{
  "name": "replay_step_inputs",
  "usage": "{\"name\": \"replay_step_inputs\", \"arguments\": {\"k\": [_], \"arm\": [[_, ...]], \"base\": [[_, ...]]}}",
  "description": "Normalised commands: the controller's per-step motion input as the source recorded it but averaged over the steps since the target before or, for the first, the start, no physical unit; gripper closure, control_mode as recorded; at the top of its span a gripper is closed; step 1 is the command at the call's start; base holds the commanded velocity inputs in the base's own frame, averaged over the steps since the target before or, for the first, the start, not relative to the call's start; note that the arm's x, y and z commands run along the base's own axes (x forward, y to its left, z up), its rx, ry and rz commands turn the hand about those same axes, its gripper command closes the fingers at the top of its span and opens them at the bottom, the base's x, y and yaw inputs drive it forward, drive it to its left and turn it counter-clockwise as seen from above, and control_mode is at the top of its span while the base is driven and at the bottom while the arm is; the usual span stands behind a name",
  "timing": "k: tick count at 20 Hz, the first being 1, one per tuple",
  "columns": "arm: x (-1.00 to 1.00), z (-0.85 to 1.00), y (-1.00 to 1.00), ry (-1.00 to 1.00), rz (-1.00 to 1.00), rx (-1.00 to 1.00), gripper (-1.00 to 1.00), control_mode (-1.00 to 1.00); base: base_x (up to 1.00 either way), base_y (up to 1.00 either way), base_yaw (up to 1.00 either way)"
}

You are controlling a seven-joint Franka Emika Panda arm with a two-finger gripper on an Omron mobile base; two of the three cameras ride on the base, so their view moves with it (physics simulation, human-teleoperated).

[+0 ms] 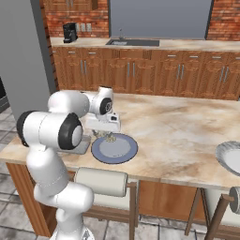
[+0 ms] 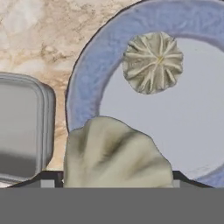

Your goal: Place two dumplings into each of the tupperware containers and then place the containers in the fridge.

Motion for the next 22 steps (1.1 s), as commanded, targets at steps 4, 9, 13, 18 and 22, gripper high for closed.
{"name": "replay_step_inputs", "arguments": {"k": [4,9,13,18,22], "arm": [[-0.09,0.00,0.94,0.02,0.10,0.00,1.00,-1.00],[0.06,-0.04,0.73,0.08,0.10,0.00,1.00,-1.00],[0.14,-0.29,0.28,0.08,0.09,0.00,1.00,-1.00],[0.20,-0.46,0.30,0.08,0.08,0.00,1.00,-1.00],[0.21,-0.29,0.15,0.03,0.05,0.00,1.00,-1.00]], "base": [[0.00,0.00,0.00],[0.00,0.00,0.00],[0.00,0.00,0.00],[0.00,0.00,0.00],[0.00,0.00,0.00]]}}
